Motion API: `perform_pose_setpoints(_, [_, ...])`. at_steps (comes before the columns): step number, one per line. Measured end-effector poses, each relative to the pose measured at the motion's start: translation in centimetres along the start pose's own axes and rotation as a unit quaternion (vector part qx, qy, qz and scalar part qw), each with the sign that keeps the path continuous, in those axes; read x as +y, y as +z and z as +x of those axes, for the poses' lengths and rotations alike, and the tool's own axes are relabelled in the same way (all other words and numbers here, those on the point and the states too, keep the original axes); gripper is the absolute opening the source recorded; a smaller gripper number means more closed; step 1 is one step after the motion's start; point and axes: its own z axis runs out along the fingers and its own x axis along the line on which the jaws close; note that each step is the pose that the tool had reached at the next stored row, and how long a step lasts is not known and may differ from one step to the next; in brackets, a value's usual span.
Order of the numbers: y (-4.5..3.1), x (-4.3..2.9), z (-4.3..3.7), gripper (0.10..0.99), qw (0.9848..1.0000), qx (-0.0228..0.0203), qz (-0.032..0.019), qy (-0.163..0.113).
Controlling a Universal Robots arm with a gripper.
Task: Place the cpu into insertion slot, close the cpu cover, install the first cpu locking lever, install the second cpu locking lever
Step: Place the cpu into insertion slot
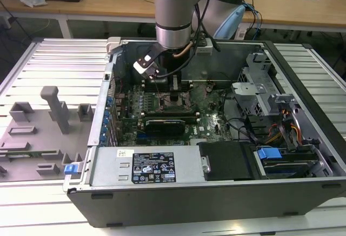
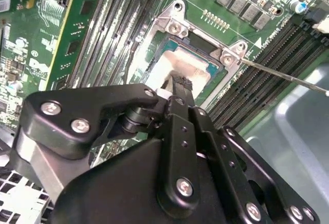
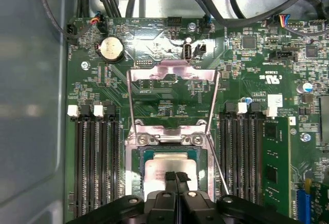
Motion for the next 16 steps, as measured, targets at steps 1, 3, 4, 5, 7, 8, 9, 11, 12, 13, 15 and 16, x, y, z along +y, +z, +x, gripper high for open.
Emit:
perform_pose_setpoints(1, [-0.39,0.03,-0.01,0.106,1.0000,0.0000,0.0000,0.000])
perform_pose_setpoints(3, [-1.39,0.11,-0.02,0.106,1.0000,0.0000,0.0000,0.000])
perform_pose_setpoints(4, [-1.82,0.15,-0.03,0.106,1.0000,0.0000,-0.0001,0.000])
perform_pose_setpoints(5, [-2.36,0.19,-0.04,0.106,1.0000,0.0000,-0.0002,0.000])
perform_pose_setpoints(7, [-3.05,0.24,-0.05,0.106,1.0000,0.0000,-0.0002,0.000])
perform_pose_setpoints(8, [-3.43,0.27,-0.05,0.106,1.0000,0.0000,-0.0002,0.000])
perform_pose_setpoints(9, [-3.62,0.29,-0.05,0.106,1.0000,0.0001,-0.0002,0.000])
perform_pose_setpoints(11, [-3.62,0.29,-0.05,0.106,1.0000,0.0001,-0.0002,0.000])
perform_pose_setpoints(12, [-3.63,0.29,-0.06,0.106,1.0000,0.0000,-0.0002,0.000])
perform_pose_setpoints(13, [-3.64,0.29,-0.06,0.106,1.0000,0.0000,-0.0002,0.000])
perform_pose_setpoints(15, [-3.64,0.29,-0.06,0.106,1.0000,0.0000,-0.0002,0.000])
perform_pose_setpoints(16, [-3.65,0.29,-0.06,0.106,1.0000,0.0000,-0.0002,0.000])
